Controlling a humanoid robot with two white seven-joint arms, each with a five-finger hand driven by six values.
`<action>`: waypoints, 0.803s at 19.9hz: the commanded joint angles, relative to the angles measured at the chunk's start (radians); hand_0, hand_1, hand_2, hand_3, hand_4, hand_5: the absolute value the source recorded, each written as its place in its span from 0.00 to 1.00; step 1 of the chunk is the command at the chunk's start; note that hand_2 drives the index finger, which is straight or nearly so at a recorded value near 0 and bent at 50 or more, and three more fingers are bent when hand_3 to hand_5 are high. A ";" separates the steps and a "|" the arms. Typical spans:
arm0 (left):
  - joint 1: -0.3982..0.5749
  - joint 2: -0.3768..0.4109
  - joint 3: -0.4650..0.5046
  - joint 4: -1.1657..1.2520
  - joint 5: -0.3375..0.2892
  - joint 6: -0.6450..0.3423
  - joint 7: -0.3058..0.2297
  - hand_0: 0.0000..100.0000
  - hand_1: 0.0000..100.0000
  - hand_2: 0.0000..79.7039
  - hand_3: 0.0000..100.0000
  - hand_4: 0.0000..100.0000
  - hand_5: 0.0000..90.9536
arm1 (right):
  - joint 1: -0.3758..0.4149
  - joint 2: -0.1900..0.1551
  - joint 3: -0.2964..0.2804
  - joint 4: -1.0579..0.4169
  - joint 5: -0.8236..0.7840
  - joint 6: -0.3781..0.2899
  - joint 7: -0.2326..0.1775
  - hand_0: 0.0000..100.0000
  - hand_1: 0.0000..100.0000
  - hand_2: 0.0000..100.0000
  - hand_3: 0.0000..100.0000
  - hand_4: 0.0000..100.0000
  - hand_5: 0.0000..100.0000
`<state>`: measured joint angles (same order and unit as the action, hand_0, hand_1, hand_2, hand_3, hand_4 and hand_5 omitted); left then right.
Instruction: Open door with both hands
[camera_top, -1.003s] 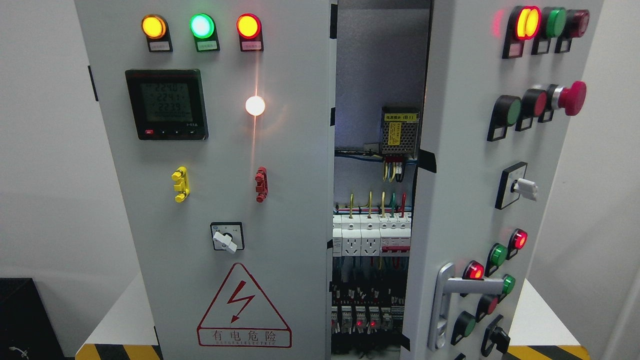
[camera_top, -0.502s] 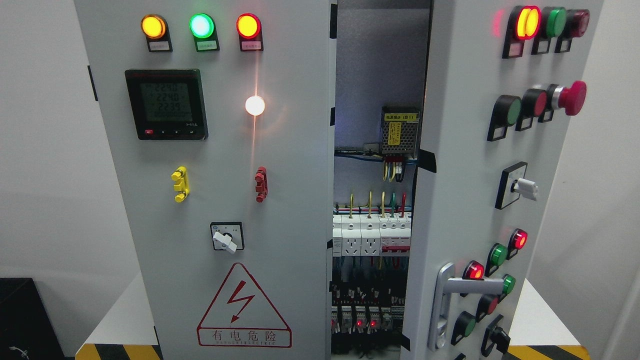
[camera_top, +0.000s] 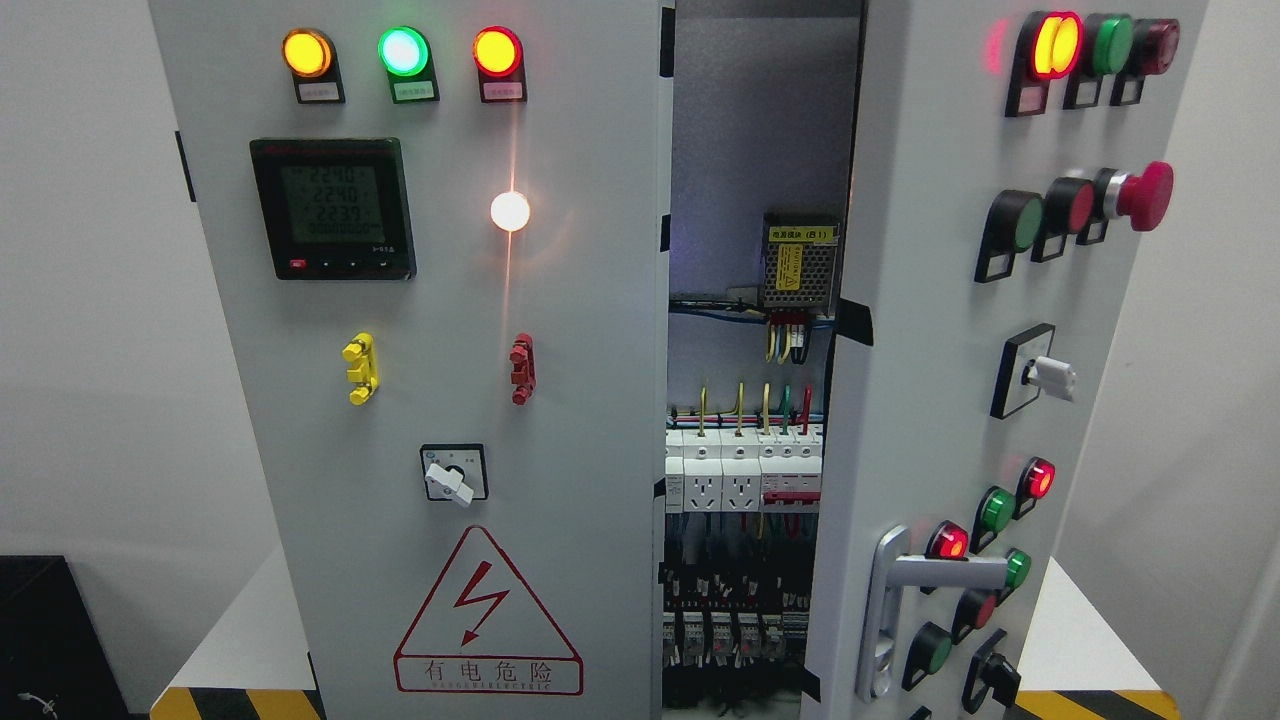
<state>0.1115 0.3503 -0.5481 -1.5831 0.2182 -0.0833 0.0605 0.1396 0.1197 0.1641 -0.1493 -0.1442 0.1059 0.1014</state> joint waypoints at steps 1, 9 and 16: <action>-0.166 0.137 -0.095 -0.313 0.133 0.000 -0.001 0.00 0.00 0.00 0.00 0.00 0.00 | 0.000 0.000 0.000 0.000 0.000 0.000 0.000 0.00 0.00 0.00 0.00 0.00 0.00; -0.366 0.138 -0.122 -0.382 0.271 0.000 -0.001 0.00 0.00 0.00 0.00 0.00 0.00 | 0.000 0.000 0.000 0.000 0.000 0.000 0.000 0.00 0.00 0.00 0.00 0.00 0.00; -0.576 0.228 -0.204 -0.414 0.489 0.000 -0.001 0.00 0.00 0.00 0.00 0.00 0.00 | 0.000 0.000 0.000 0.000 0.000 0.000 0.000 0.00 0.00 0.00 0.00 0.00 0.00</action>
<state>-0.3019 0.4743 -0.6638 -1.8742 0.5574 -0.0779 0.0608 0.1396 0.1197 0.1641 -0.1493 -0.1442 0.1059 0.1014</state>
